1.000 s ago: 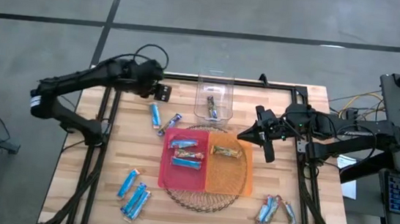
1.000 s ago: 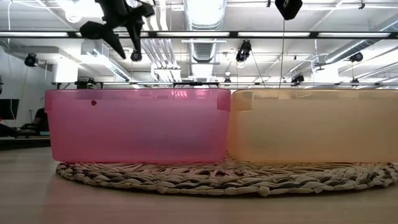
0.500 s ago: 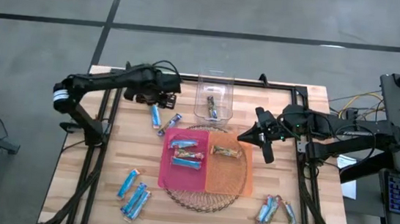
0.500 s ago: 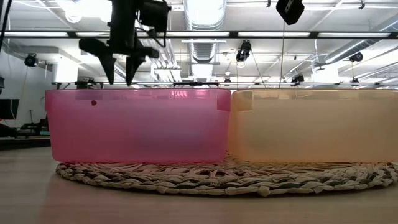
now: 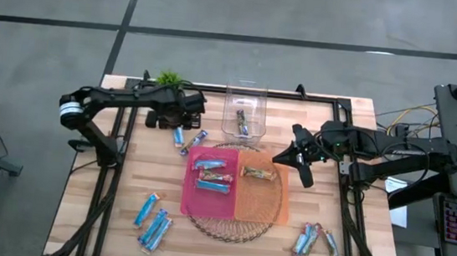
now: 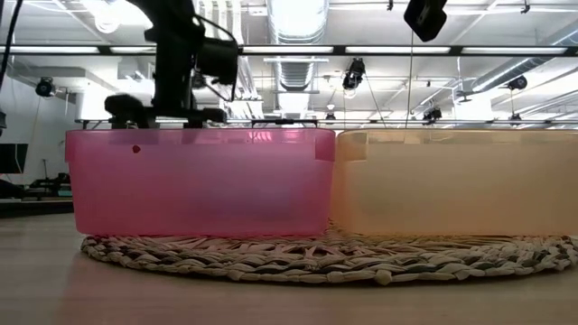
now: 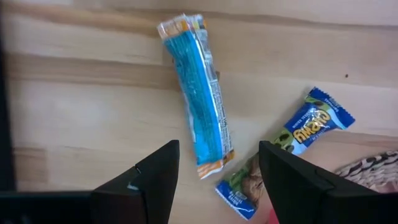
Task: Pick and place Granola Bars by type
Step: Put the yellow granola bar into the orange bin
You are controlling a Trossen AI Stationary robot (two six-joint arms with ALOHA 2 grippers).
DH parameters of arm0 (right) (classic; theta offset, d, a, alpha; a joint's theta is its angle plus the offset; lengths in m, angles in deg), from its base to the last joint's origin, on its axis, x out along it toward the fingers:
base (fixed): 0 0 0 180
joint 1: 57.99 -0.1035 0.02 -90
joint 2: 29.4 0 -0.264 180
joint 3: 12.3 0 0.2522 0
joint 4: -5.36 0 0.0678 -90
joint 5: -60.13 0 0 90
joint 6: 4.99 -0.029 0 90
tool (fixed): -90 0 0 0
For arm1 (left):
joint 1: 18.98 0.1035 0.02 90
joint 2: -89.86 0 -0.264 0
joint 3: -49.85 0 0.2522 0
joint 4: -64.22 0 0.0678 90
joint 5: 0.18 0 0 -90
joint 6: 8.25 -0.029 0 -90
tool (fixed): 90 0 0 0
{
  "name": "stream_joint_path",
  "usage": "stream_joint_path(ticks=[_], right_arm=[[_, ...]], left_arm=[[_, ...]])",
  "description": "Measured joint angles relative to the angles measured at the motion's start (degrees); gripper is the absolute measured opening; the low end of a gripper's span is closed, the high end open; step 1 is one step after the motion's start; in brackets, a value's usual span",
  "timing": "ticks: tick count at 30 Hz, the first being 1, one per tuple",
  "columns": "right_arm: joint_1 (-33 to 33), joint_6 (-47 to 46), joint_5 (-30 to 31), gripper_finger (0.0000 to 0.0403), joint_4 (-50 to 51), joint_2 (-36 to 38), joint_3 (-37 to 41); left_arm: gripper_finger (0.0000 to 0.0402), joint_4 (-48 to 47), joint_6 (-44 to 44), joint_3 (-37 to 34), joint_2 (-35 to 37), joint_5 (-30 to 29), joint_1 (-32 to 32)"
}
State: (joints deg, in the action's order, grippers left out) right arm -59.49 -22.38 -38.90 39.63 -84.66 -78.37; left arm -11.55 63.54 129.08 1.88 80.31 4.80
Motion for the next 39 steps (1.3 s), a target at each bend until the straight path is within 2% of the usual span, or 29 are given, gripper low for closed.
stream_joint_path(ticks=[4, 12, 18, 23, 39], right_arm=[[0.0, 0.0, -0.03, 0.0008, 0.59, 0.0, 0.04], [0.0, 0.45, -0.15, 0.0008, 0.72, 0.0, 0.04], [0.0, 0.66, -0.15, 0.0008, 0.74, 0.0, 0.04], [0.0, 0.87, -0.15, 0.0008, 0.74, 0.0, 0.04], [0.0, 0.62, -0.12, 0.0008, 1.04, 0.0, 0.04]], left_arm=[[0.0202, 4.85, -2.7, -2.96, -0.06, 3.29, 2.35], [0.0202, 8.48, -2.8, -6.34, -0.07, 3.72, 7.97], [0.0202, 13.0, -4.47, -9.31, -0.11, 6.86, 11.07], [0.0202, 18.04, -4.13, -11.84, -0.15, 8.54, 11.51], [0.0202, 18.1, -4.39, -12.19, -6.61, 6.93, 11.51]])
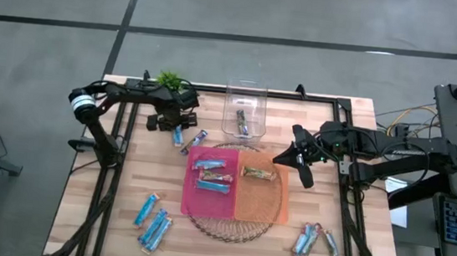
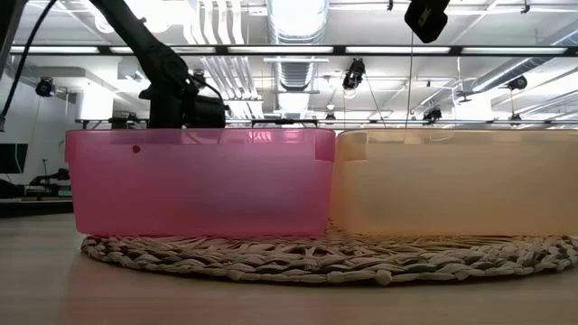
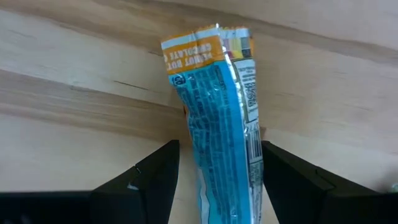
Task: Pick and place Granola Bars by type
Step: Put the yellow granola bar into the orange bin
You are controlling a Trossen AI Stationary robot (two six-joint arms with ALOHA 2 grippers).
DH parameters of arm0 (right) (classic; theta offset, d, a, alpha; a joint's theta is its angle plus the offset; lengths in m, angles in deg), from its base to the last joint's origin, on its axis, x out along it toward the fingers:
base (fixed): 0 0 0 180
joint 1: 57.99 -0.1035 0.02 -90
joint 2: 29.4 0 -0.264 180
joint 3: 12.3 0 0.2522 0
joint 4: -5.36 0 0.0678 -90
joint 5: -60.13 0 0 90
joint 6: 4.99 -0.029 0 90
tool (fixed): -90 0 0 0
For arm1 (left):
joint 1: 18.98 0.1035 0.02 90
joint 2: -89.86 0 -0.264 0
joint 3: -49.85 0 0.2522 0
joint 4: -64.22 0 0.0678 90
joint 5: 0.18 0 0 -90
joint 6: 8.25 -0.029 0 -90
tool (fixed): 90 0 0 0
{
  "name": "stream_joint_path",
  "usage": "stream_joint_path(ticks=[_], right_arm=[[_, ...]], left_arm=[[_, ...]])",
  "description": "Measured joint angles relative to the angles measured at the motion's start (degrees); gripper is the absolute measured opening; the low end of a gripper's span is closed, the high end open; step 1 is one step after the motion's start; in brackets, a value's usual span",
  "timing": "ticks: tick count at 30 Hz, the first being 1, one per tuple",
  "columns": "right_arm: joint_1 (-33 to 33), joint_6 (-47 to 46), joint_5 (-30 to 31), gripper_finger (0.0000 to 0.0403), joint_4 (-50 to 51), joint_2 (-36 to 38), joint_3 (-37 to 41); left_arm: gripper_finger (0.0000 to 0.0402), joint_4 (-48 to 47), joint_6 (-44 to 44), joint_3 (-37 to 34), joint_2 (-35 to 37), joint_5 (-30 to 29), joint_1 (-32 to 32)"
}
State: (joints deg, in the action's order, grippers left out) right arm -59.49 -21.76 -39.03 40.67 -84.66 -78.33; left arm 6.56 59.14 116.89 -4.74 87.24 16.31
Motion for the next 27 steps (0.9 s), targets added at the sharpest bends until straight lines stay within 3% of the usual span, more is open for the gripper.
stream_joint_path(ticks=[9, 20, 27], right_arm=[[0.0, -0.31, 0.15, 0.0008, 1.02, -0.02, 0.0], [0.0, -0.18, 0.21, 0.0008, 1.0, -0.02, 0.0], [0.0, -0.18, 0.3, 0.0008, 0.97, -0.02, 0.0]], left_arm=[[0.019, 0.14, -0.28, 0.07, -0.21, 0.06, 0.0], [0.0089, -0.04, -1.79, 0.04, -0.21, 0.13, 0.0], [0.0058, -0.04, -2.35, 0.04, -0.16, 0.15, 0.0]])
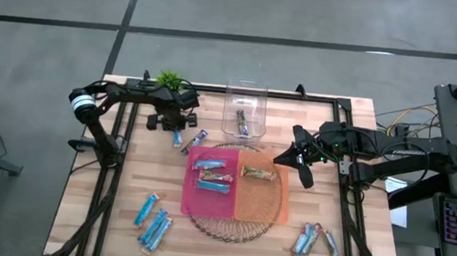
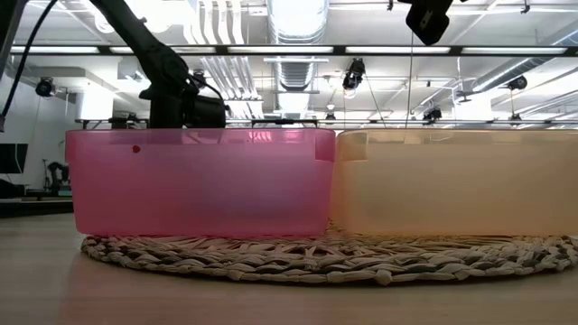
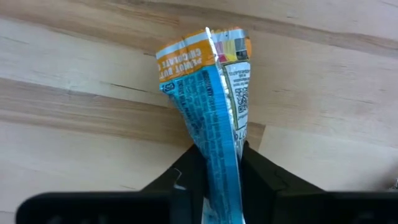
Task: Pick and place Granola Bars by type
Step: Put the yellow granola bar into the orange bin
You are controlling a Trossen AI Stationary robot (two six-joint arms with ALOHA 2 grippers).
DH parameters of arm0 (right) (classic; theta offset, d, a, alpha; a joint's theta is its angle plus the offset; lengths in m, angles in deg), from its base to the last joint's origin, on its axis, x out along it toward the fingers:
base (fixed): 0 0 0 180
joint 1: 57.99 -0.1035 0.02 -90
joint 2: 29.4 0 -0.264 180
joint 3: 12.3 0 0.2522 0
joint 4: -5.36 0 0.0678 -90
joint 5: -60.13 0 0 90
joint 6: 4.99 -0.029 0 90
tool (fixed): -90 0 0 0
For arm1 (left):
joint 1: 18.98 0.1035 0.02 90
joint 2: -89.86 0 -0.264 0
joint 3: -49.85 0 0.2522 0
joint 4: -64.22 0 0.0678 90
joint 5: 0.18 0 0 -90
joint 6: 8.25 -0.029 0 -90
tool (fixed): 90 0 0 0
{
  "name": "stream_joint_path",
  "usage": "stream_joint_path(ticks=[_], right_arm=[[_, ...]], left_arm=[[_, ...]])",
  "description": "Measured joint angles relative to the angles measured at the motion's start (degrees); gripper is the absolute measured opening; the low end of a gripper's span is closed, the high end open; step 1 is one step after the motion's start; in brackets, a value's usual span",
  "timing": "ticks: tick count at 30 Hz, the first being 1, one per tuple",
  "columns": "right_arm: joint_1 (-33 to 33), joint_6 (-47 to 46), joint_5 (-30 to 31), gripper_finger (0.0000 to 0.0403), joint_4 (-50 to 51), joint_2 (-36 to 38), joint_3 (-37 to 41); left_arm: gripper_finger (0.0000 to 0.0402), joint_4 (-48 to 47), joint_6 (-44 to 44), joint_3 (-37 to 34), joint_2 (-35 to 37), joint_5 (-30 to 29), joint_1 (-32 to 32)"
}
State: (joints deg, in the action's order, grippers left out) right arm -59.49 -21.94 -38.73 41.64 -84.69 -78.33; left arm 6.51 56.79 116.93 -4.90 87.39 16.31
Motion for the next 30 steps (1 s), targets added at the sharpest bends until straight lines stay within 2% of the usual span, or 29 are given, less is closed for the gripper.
stream_joint_path(ticks=[8, 19, 26, 30], right_arm=[[0.0, 0.0, 0.0, 0.0008, -0.02, 0.0, 0.0], [0.02, 0.0, 0.0, 0.0008, -0.09, 0.0, 0.0], [0.02, 0.35, -0.02, 0.0008, -0.07, 0.0, 0.0], [0.02, 0.39, 0.0, 0.0008, -0.07, 0.0, 0.0]], left_arm=[[0.0053, -3.24, -3.17, 3.0, 2.24, 0.03, -0.13], [0.0053, -8.11, -8.42, 13.64, 4.93, -0.7, -1.17], [0.0053, -8.66, -12.77, 23.79, 5.11, -0.71, -8.71], [0.0053, -8.27, -12.88, 28.77, 5.13, -2.96, -14.09]])
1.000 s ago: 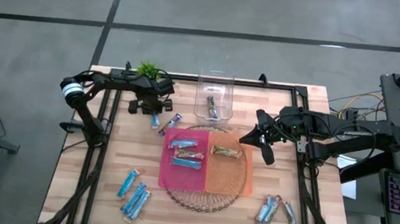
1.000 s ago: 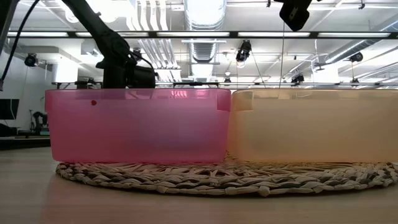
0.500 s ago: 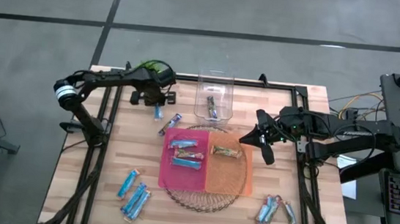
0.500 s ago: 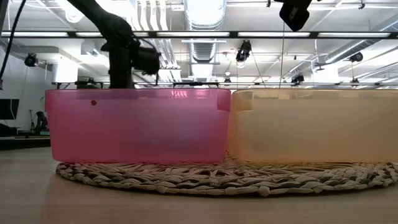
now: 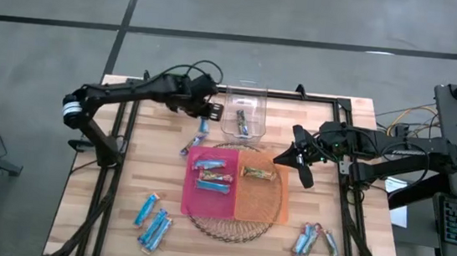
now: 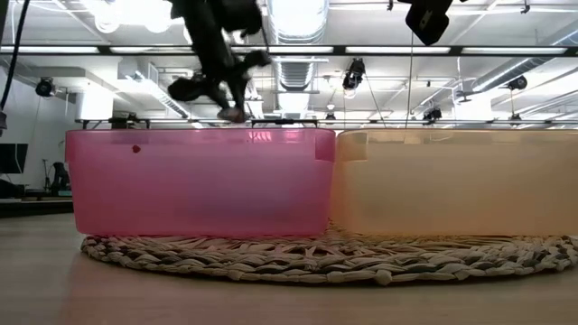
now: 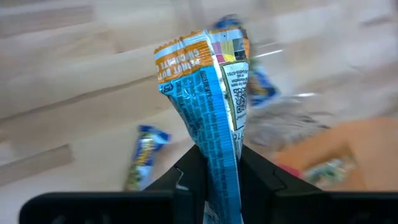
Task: Pick and place Granola Bars by type
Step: Put the yellow granola bar into the orange bin
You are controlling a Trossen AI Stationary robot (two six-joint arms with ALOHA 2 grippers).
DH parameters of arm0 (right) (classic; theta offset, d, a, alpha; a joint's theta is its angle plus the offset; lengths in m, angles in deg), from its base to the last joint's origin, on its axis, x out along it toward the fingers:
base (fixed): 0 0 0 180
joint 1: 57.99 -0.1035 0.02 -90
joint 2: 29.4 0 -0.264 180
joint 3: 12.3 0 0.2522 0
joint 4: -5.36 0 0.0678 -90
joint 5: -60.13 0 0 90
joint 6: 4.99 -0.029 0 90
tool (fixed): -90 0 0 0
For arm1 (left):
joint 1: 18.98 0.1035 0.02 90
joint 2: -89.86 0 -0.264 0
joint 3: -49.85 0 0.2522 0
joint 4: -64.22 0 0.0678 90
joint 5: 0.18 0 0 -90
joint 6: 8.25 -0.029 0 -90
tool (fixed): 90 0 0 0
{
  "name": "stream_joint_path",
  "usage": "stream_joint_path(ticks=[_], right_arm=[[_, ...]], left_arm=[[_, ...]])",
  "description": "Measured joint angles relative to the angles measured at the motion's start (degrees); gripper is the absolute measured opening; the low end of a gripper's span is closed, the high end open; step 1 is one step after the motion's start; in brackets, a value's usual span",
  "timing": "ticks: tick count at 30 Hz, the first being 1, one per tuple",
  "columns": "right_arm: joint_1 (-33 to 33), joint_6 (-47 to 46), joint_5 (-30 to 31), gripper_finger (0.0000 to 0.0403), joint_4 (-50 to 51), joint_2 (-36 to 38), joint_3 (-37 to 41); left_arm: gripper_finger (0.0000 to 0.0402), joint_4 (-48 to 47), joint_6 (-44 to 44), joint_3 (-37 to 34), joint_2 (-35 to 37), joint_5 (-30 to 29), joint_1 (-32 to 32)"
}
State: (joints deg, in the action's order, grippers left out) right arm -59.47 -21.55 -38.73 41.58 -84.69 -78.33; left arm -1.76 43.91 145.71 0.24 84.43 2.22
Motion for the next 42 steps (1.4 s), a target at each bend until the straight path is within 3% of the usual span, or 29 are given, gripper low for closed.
stream_joint_path(ticks=[11, 23, 31, 36, 42], right_arm=[[0.0, 0.02, 0.02, 0.0008, 0.0, 0.0, 0.0], [0.04, -0.31, 0.03, 0.0008, 0.01, 0.55, 0.0], [1.4, -1.18, -0.11, 0.0008, 0.44, 8.05, -0.03], [1.38, -2.81, -0.2, 0.0008, 16.58, 13.24, -4.86], [1.38, -2.54, -0.13, 0.0008, 31.31, 13.19, -15.14]], left_arm=[[0.0053, 1.76, 0.2, 3.66, 0.0, -2.49, -9.45], [0.0053, 24.7, -6.97, 2.98, -0.45, 2.39, -20.24], [0.0053, 25.89, -9.92, 2.96, -0.89, 2.94, -21.82], [0.0053, 25.96, -13.71, 2.96, -1.2, 3.95, -22.02], [0.0053, 29.22, -18.04, 3.02, -2.91, 7.3, -22.15]])
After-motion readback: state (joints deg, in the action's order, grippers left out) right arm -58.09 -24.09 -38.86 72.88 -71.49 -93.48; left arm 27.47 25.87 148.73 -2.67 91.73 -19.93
